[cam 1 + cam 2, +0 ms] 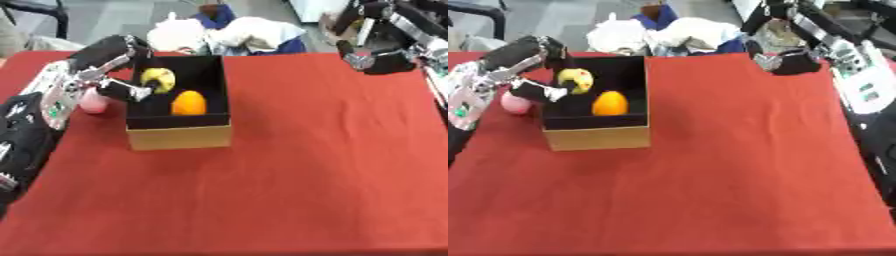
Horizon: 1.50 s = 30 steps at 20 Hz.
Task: Pick up objects on the table and place them in the box.
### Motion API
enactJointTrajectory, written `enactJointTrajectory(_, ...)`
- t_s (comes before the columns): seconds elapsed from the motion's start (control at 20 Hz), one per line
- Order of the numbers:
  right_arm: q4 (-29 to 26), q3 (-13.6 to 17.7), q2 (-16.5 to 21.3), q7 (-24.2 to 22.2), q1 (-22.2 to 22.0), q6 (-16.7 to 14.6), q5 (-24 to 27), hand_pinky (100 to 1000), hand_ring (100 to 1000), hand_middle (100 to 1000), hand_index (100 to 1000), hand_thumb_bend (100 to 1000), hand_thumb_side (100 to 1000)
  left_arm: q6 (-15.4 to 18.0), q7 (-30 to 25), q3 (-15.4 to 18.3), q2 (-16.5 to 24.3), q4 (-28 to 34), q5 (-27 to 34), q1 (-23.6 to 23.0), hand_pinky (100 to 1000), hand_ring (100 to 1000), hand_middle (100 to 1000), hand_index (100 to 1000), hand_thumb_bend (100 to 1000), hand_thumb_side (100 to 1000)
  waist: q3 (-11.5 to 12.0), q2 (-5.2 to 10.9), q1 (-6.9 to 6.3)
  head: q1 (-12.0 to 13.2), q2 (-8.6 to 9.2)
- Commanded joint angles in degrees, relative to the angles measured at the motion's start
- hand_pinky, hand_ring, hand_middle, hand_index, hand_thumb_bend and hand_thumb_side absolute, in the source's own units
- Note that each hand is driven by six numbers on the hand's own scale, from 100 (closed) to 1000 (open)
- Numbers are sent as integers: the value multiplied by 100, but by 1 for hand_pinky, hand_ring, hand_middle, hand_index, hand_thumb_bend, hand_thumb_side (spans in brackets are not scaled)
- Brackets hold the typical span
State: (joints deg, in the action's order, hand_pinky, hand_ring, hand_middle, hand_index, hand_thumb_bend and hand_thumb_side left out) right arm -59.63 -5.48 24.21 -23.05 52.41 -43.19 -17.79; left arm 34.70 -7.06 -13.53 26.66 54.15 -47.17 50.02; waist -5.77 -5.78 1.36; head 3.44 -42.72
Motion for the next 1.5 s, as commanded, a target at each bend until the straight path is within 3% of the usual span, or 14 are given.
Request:
enactJointTrajectory(0.05, -134, 74, 122, -913, 69, -878, 103, 687, 606, 592, 692, 100, 100, 19, -19, 52, 71, 6, -138, 105, 581, 571, 608, 784, 276, 224, -19, 69, -8, 16, 58)
enactJointTrajectory(0.2, -131, 102, 147, -914, 38, -878, 112, 687, 606, 592, 692, 100, 100, -46, 6, 78, 123, 42, -262, 96, 629, 644, 690, 821, 370, 246, -16, 71, -6, 4, 54)
enactJointTrajectory(0.25, -128, 108, 152, -913, 31, -878, 112, 687, 605, 591, 692, 100, 100, -98, 44, 94, 153, 71, -315, 98, 646, 669, 714, 830, 419, 403, -13, 73, -6, 2, 53)
enactJointTrajectory(0.3, -126, 113, 154, -911, 24, -878, 110, 687, 605, 591, 692, 100, 100, -164, 115, 113, 185, 108, -367, 98, 653, 678, 725, 834, 431, 487, -9, 74, -7, 2, 54)
enactJointTrajectory(0.35, -124, 117, 155, -909, 17, -878, 109, 687, 605, 590, 692, 100, 100, -228, 184, 127, 218, 141, -409, 97, 673, 703, 743, 841, 430, 648, -4, 76, -9, -4, 56)
enactJointTrajectory(0.45, -120, 124, 161, -907, -3, -878, 105, 687, 605, 590, 691, 100, 100, -340, 304, 157, 303, 226, -446, 101, 683, 713, 752, 846, 521, 724, 10, 80, -13, -20, 59)
enactJointTrajectory(0.65, -95, 150, 204, -894, -58, -878, 81, 687, 604, 589, 691, 100, 100, -525, 409, 225, 572, 519, -311, 118, 702, 733, 766, 854, 595, 791, 58, 102, -27, -63, 50)
enactJointTrajectory(0.85, -72, 172, 237, -870, -109, -878, 53, 687, 604, 589, 691, 100, 100, -761, 364, 316, 910, 873, -3, 86, 697, 728, 766, 855, 634, 712, 114, 134, -42, -105, 30)
enactJointTrajectory(1.2, -42, 203, 300, -823, -177, -878, 6, 687, 604, 588, 691, 100, 100, -1174, 125, 504, 1504, 1067, 292, -152, 661, 685, 741, 846, 615, 290, 210, 180, -72, -177, 27)
enactJointTrajectory(1.25, -40, 204, 303, -820, -183, -878, -1, 686, 603, 587, 691, 100, 100, -1195, 85, 522, 1558, 1045, 286, -185, 664, 686, 741, 846, 609, 266, 217, 182, -76, -185, 26)
enactJointTrajectory(1.5, -31, 204, 317, -808, -196, -878, -18, 686, 603, 587, 691, 100, 100, -1139, -220, 560, 1724, 759, 52, -322, 656, 674, 731, 842, 520, 315, 241, 178, -78, -206, 23)
